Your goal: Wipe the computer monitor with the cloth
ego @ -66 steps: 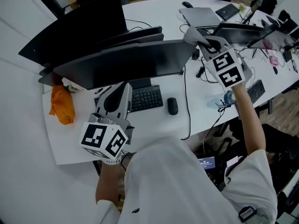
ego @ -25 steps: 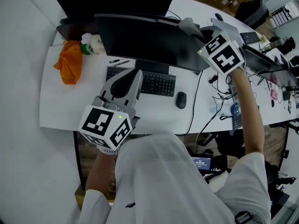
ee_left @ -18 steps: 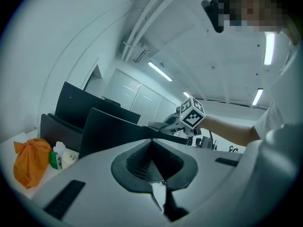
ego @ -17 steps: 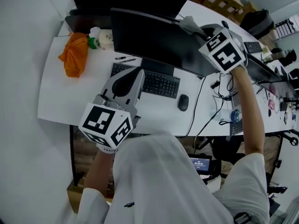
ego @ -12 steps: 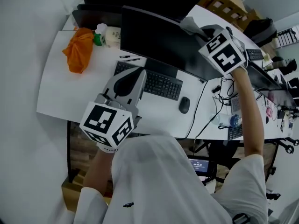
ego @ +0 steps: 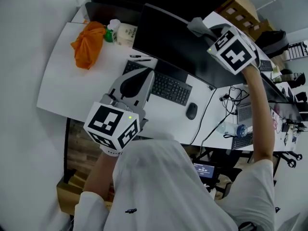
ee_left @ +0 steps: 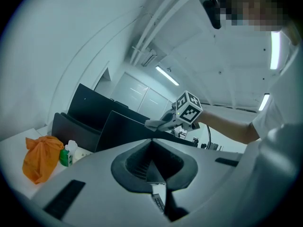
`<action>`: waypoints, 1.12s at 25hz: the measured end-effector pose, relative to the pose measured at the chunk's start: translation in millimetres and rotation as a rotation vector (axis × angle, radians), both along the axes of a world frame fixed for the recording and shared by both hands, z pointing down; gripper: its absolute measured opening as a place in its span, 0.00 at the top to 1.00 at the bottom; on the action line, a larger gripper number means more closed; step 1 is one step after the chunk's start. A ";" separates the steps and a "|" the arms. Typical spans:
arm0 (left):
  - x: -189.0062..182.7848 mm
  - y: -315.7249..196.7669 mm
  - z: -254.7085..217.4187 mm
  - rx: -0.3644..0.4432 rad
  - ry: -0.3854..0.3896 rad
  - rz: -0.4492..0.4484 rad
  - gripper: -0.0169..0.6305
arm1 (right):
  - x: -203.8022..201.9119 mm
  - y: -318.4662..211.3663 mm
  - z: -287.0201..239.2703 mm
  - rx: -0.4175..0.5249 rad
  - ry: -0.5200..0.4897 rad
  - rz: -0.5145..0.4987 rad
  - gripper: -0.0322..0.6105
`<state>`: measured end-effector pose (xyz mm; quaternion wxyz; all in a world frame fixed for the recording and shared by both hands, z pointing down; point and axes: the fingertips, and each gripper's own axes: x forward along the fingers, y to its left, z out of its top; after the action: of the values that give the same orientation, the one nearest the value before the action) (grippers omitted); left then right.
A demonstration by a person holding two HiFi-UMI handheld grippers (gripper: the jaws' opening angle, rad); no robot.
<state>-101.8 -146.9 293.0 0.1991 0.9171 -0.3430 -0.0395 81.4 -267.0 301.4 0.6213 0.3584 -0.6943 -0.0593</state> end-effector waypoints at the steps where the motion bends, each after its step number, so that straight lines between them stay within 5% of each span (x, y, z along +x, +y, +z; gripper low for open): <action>1: -1.4 -0.7 -0.8 0.002 0.001 -0.002 0.95 | -5.0 -1.6 0.9 -0.010 0.007 -0.007 0.90; 10: -19.8 -5.5 0.3 0.001 0.012 -0.032 0.95 | -43.7 -20.5 7.7 -0.089 0.041 -0.060 0.90; 23: -51.9 -6.5 1.9 -0.003 0.022 -0.087 0.95 | -120.2 -64.5 0.4 -0.040 0.022 -0.150 0.90; 28: -67.6 -6.5 7.0 -0.018 0.018 -0.107 0.94 | -163.6 -82.5 -6.6 0.037 -0.157 -0.132 0.90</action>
<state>-169.4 -153.3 300.0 0.2083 0.8953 -0.3899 -0.0554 -82.1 -349.5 294.9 0.5531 0.3270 -0.7616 -0.0847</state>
